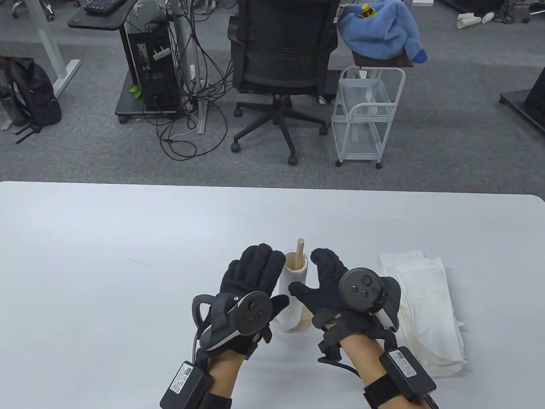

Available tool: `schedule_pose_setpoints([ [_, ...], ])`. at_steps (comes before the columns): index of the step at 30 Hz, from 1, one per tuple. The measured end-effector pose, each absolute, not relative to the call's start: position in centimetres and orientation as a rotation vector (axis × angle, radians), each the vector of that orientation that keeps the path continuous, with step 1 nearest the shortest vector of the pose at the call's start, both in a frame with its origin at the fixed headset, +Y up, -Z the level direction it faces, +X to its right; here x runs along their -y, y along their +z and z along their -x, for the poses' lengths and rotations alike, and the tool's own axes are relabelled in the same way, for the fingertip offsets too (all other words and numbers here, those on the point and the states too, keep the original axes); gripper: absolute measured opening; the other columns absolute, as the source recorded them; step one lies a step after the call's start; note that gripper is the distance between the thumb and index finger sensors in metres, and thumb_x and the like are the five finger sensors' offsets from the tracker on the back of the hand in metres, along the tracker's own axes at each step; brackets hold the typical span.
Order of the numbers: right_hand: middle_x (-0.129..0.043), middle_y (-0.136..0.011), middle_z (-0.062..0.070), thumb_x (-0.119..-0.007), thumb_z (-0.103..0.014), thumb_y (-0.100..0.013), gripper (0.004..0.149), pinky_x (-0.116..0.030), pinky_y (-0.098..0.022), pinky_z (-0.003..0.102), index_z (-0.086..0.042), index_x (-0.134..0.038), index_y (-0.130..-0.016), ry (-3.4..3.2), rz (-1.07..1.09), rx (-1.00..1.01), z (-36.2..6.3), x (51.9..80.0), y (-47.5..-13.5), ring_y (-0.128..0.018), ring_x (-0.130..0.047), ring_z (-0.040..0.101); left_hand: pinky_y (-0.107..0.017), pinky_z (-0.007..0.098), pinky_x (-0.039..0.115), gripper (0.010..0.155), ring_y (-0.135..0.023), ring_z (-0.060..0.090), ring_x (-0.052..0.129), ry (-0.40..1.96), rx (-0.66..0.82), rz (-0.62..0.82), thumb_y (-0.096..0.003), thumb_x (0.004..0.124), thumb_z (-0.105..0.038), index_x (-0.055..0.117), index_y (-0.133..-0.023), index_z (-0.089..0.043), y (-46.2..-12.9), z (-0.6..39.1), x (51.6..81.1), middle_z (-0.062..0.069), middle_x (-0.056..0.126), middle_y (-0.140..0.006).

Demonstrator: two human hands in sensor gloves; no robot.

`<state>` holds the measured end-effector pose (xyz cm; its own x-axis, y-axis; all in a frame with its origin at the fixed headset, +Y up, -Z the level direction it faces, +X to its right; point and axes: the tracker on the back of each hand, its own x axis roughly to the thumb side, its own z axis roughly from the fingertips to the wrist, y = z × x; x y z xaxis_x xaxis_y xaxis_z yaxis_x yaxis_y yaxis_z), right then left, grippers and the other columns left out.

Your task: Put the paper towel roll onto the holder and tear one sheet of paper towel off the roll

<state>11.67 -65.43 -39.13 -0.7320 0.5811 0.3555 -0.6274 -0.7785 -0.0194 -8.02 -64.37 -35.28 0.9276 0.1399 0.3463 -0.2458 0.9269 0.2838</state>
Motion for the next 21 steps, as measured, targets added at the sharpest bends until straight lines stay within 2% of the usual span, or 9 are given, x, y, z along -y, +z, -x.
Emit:
schedule_pose_setpoints([
  [4,-0.043,-0.108,0.027,-0.079,-0.061,-0.048,0.079,-0.060,-0.064,0.059,-0.016,-0.047,-0.103,2.369,-0.445,0.220,-11.2,66.0,-39.5,-0.086,-0.074,0.046,-0.083,0.051,0.052,0.093,-0.114,0.023,0.039,0.196,0.346,-0.308,-0.0412,0.090,-0.051,0.022,-0.104,-0.042,-36.3,6.9,65.4,-0.011,0.019,-0.113],
  [10,-0.053,-0.104,0.023,-0.074,-0.045,-0.051,0.062,-0.062,-0.063,0.057,-0.014,-0.053,-0.101,2.301,-0.531,0.311,-11.6,66.3,-39.9,-0.083,-0.078,0.043,-0.083,0.047,0.054,0.089,-0.113,0.020,0.043,0.235,0.317,-0.367,-0.0418,0.090,-0.050,0.024,-0.102,-0.043,-36.7,7.0,66.1,-0.012,0.020,-0.111],
  [13,-0.065,-0.100,0.021,-0.071,-0.035,-0.052,0.048,-0.065,-0.060,0.057,-0.016,-0.064,-0.095,2.288,-0.542,0.363,-12.2,66.1,-40.1,-0.077,-0.084,0.043,-0.083,0.048,0.054,0.085,-0.112,0.021,0.044,0.294,0.311,-0.371,-0.0424,0.088,-0.052,0.026,-0.101,-0.047,-36.8,7.3,66.4,-0.014,0.020,-0.111],
  [15,-0.069,-0.097,0.020,-0.072,-0.032,-0.052,0.041,-0.065,-0.059,0.057,-0.017,-0.072,-0.090,2.298,-0.553,0.403,-12.6,66.0,-40.4,-0.075,-0.085,0.042,-0.083,0.050,0.053,0.081,-0.113,0.022,0.044,0.321,0.325,-0.367,-0.0439,0.085,-0.053,0.027,-0.100,-0.049,-36.8,7.2,66.6,-0.014,0.021,-0.111],
  [17,-0.070,-0.096,0.019,-0.073,-0.032,-0.051,0.040,-0.065,-0.058,0.057,-0.018,-0.074,-0.089,2.349,-0.589,0.426,-12.7,66.0,-40.5,-0.074,-0.086,0.042,-0.083,0.051,0.052,0.072,-0.113,0.023,0.044,0.330,0.340,-0.394,-0.0472,0.077,-0.054,0.028,-0.100,-0.049,-36.6,6.9,66.5,-0.012,0.023,-0.112],
  [21,-0.070,-0.096,0.018,-0.073,-0.032,-0.051,0.040,-0.064,-0.059,0.057,-0.019,-0.074,-0.089,2.427,-0.659,0.480,-12.7,66.2,-40.2,-0.074,-0.085,0.041,-0.082,0.054,0.049,0.066,-0.112,0.026,0.044,0.391,0.324,-0.389,-0.0486,0.073,-0.053,0.033,-0.101,-0.043,-36.7,6.6,66.5,-0.009,0.025,-0.112],
])
